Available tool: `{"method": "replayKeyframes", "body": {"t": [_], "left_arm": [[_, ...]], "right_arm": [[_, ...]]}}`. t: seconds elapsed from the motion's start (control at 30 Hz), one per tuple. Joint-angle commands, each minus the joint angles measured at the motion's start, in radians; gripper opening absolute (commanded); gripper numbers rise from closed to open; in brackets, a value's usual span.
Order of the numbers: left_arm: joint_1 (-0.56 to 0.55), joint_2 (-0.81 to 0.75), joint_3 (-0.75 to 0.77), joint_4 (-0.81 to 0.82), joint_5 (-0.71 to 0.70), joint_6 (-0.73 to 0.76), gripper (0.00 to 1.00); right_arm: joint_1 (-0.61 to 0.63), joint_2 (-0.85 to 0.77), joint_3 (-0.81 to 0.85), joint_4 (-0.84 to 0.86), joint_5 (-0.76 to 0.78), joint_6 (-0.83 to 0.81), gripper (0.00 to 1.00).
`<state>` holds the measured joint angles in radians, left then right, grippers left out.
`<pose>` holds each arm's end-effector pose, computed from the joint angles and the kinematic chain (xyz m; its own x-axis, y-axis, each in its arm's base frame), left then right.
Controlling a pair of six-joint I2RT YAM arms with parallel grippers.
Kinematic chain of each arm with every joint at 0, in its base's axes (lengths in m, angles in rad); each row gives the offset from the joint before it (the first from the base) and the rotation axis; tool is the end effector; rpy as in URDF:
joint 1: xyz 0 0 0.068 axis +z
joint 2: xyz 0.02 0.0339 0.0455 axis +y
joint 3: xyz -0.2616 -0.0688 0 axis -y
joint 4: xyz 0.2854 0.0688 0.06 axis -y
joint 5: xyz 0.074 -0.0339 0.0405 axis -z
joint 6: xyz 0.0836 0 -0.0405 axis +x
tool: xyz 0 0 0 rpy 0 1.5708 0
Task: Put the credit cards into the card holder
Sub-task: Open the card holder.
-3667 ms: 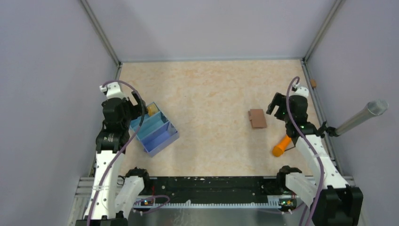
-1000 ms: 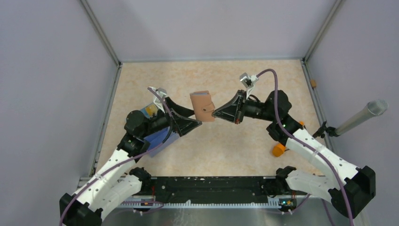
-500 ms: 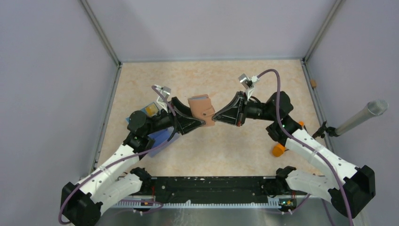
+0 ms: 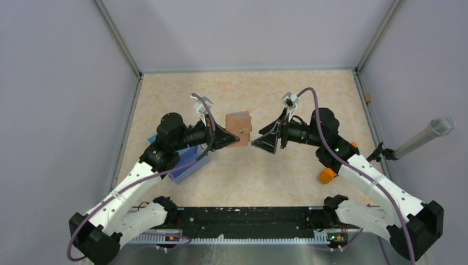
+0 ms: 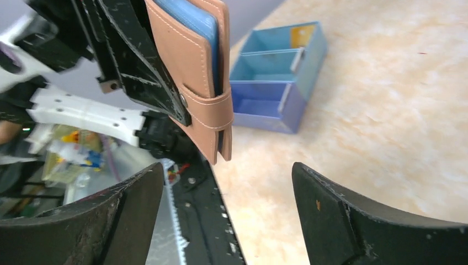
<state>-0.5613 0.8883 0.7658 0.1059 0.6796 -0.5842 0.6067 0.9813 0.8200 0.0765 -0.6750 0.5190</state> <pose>0.2130 -0.1960 0.3389 -0.5335 -0.1713 -0.8283 0.7814 0.2751 -0.5602 0.2205 0.2166 0.3325 -0.5349 0.1001 -0.8389 -0.7962 0.2726 0.5402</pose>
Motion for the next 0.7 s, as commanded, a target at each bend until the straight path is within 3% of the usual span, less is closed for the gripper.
{"method": "replayKeyframes", "body": {"t": [0.0, 0.3, 0.43, 0.67], "left_arm": [[0.011, 0.098, 0.135, -0.403, -0.008, 0.234, 0.0], [0.018, 0.316, 0.291, -0.72, 0.245, 0.483, 0.0], [0.017, 0.329, 0.28, -0.704, 0.313, 0.483, 0.0], [0.018, 0.273, 0.226, -0.598, 0.438, 0.443, 0.0]], "right_arm": [[-0.007, -0.046, 0.069, -0.195, 0.161, -0.192, 0.84], [0.031, 0.054, 0.16, -0.277, -0.028, -0.287, 0.64], [0.036, 0.121, 0.182, -0.27, -0.151, -0.28, 0.55], [0.036, 0.186, 0.194, -0.303, -0.262, -0.302, 0.5]]}}
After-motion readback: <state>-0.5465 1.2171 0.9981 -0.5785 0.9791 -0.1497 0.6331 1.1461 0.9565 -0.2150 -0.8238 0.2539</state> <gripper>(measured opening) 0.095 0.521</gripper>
